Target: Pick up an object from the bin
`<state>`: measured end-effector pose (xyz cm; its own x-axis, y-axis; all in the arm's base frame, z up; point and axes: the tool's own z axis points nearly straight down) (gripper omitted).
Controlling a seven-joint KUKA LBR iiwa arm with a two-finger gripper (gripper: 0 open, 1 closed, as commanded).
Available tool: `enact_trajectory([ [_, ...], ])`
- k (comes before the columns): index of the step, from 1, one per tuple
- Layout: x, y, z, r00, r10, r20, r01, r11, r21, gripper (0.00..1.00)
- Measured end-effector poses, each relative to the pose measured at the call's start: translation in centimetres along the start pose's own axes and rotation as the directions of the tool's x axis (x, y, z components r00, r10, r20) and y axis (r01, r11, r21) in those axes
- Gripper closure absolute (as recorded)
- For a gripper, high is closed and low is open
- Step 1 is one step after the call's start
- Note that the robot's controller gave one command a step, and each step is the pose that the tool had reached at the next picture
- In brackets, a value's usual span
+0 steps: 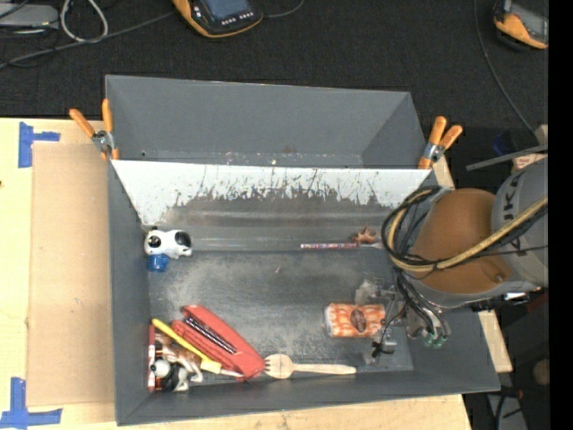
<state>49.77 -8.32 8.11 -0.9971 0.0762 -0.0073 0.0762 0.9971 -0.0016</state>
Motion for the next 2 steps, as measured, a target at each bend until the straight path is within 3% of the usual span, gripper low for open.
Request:
enact_trajectory([
  [1, -0.30, 3.98, 0.34, 1.000, -0.011, -0.002, 0.011, 1.000, -0.002, 0.00],
  [2, -0.46, 4.09, 1.20, 0.997, 0.077, -0.003, -0.077, 0.997, -0.001, 1.00],
])
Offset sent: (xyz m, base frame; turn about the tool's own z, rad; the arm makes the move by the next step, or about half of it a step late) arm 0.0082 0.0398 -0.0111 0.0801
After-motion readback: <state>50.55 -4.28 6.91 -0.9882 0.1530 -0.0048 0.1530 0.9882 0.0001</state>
